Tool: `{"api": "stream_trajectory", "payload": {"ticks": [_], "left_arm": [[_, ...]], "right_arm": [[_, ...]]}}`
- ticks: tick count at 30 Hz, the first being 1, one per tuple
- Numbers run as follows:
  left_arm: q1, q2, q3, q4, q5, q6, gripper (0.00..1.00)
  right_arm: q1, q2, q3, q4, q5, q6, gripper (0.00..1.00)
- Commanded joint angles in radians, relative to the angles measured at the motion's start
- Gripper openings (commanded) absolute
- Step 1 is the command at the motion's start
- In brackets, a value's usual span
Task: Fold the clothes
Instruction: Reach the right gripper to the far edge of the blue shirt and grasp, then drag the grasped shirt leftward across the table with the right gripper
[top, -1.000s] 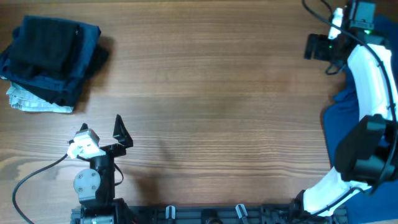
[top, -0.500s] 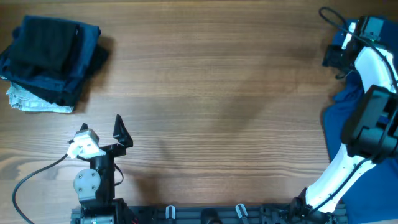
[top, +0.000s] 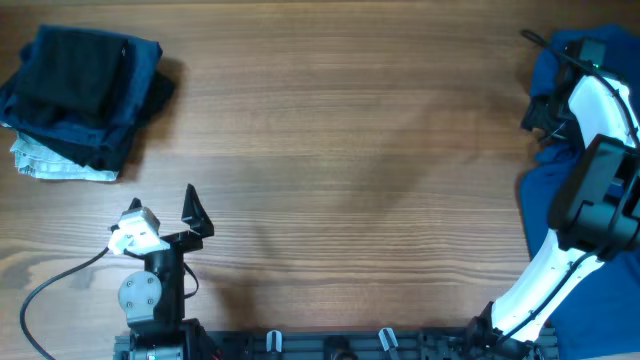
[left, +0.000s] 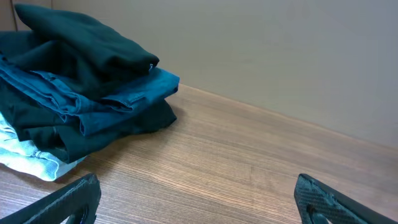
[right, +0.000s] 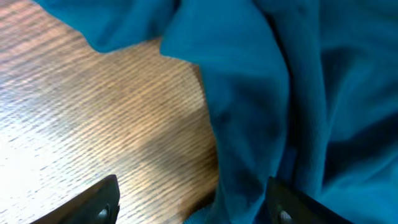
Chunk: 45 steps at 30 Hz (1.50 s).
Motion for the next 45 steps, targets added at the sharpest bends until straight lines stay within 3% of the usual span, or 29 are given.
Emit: {"api": "stream_trajectory", "payload": {"ticks": [1, 3, 5, 7, 8, 14, 19, 33, 34, 39, 40, 43, 45], "left_arm": [[-0.006, -0.007, -0.006, 0.003, -0.009, 0.016, 1.0], [-0.006, -0.007, -0.006, 0.003, -0.009, 0.016, 1.0], [-0.006, -0.007, -0.006, 0.003, -0.009, 0.016, 1.0], [-0.006, -0.007, -0.006, 0.003, -0.009, 0.016, 1.0], [-0.006, -0.007, -0.006, 0.003, -0.009, 0.016, 1.0], [-0.006, -0.007, -0.006, 0.003, -0.009, 0.016, 1.0], [-0.006, -0.007, -0.006, 0.003, -0.009, 0.016, 1.0], [-0.006, -0.007, -0.006, 0.003, -0.009, 0.016, 1.0], [-0.006, -0.007, -0.006, 0.003, -0.009, 0.016, 1.0], [-0.006, -0.007, -0.006, 0.003, -0.009, 0.016, 1.0], [-0.006, -0.007, -0.006, 0.003, -0.009, 0.016, 1.0], [-0.006, -0.007, -0.006, 0.003, -0.009, 0.016, 1.0], [-0.006, -0.007, -0.006, 0.003, -0.009, 0.016, 1.0]], "right_arm": [[-0.003, 0.021, -0.043, 0.006, 0.035, 0.042, 0.71], [-0.011, 0.021, -0.097, 0.047, 0.035, 0.055, 0.61], [-0.011, 0.021, -0.107, 0.061, 0.035, 0.061, 0.42], [-0.01, 0.02, -0.107, 0.063, 0.027, 0.061, 0.12], [-0.01, 0.02, -0.106, 0.065, 0.017, 0.061, 0.04], [0.052, -0.004, -0.039, 0.044, -0.283, 0.029, 0.04], [0.242, -0.013, -0.05, 0.071, -0.514, 0.018, 0.04], [1.059, 0.007, -0.05, 0.362, -0.489, 0.217, 0.04], [1.112, 0.007, -0.05, 0.387, -0.485, 0.21, 0.09], [1.229, -0.004, -0.029, 0.436, -0.459, 0.034, 0.67], [1.224, -0.016, -0.025, 0.43, -0.459, 0.034, 0.73], [1.188, -0.079, -0.025, 0.422, -0.463, 0.037, 0.75], [1.154, -0.092, -0.025, 0.444, -0.457, 0.047, 0.67]]}}
